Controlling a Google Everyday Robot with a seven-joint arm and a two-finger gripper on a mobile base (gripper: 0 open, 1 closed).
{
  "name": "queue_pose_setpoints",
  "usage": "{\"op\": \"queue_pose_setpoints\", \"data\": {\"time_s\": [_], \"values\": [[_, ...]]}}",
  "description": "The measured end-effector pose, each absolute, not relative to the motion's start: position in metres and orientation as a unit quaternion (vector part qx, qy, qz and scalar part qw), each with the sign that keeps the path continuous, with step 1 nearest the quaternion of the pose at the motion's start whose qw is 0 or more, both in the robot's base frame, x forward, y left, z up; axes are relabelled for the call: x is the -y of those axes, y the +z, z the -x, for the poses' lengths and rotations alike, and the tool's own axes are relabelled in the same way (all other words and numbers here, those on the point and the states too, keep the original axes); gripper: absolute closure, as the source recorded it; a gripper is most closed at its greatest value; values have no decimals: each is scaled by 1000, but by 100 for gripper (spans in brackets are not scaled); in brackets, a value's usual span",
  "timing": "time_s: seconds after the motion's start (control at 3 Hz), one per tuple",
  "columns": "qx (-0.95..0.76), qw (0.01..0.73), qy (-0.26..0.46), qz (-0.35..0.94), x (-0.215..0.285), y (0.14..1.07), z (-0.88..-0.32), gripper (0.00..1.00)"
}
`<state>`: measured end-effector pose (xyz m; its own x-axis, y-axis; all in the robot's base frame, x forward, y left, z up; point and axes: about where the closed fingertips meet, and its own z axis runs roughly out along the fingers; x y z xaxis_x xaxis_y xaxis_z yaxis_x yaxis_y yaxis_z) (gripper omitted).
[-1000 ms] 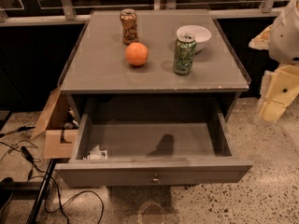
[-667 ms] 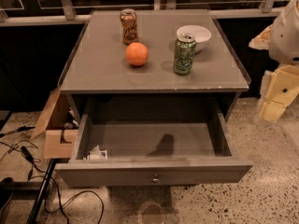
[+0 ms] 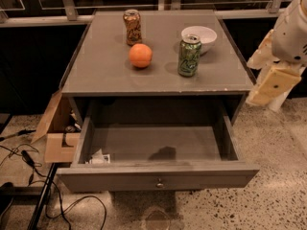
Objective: Place orange into top drawer
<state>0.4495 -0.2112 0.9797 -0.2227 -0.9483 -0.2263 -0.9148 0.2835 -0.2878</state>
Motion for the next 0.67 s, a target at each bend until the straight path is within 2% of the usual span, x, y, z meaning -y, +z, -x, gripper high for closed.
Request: {"op": "queue_pose_setpoints", "data": {"time_s": [0.67], "values": [[-772,270,-80,570,190,988,-502,89]]}}
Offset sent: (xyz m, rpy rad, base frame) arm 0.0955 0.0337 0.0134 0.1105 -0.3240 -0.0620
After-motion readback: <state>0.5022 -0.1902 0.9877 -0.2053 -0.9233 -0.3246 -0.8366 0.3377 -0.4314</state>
